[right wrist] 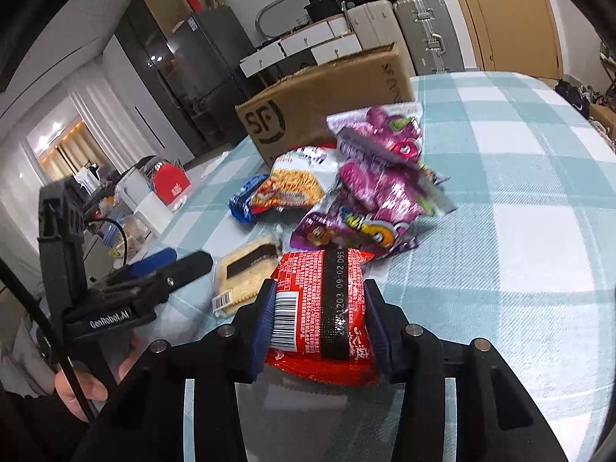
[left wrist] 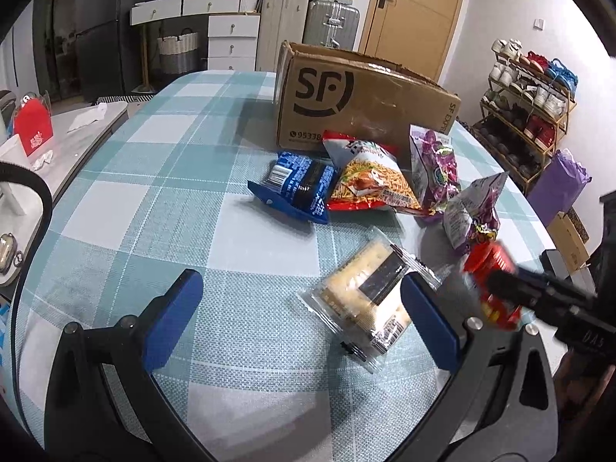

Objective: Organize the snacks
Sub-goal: 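Grasp the red wafer bag with the right tool while the left tool grasps the cracker sandwich pack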

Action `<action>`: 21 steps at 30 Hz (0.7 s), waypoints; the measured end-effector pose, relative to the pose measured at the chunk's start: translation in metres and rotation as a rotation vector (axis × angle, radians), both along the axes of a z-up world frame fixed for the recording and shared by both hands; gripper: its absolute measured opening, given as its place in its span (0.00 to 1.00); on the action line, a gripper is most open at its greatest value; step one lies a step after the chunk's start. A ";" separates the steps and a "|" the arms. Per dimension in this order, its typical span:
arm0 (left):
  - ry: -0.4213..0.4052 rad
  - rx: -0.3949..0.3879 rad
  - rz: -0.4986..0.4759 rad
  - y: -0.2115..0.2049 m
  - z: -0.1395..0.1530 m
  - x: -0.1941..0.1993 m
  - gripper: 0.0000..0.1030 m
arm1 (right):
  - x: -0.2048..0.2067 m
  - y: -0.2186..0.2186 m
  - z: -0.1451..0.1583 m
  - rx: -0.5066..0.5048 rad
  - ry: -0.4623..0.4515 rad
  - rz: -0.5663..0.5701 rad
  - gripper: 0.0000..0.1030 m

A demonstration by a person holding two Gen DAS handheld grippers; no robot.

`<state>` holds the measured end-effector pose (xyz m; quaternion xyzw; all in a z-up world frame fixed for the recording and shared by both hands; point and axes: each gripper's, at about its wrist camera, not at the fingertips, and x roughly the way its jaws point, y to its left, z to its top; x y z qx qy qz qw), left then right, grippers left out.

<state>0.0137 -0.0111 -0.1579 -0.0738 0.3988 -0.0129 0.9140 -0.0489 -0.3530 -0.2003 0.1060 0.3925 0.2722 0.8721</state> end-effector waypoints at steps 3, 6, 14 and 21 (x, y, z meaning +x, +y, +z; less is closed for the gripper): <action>0.022 0.012 -0.008 -0.003 -0.003 0.004 0.99 | 0.003 -0.007 0.007 -0.017 -0.033 -0.013 0.43; 0.025 0.023 -0.023 -0.007 -0.004 0.005 0.99 | 0.007 -0.011 0.013 -0.055 -0.084 -0.018 0.43; 0.053 0.030 -0.204 -0.034 -0.010 0.011 0.99 | 0.017 -0.026 0.011 0.027 -0.057 -0.028 0.43; 0.090 0.147 -0.281 -0.061 -0.017 0.027 0.99 | 0.015 -0.025 0.012 0.039 -0.066 -0.009 0.43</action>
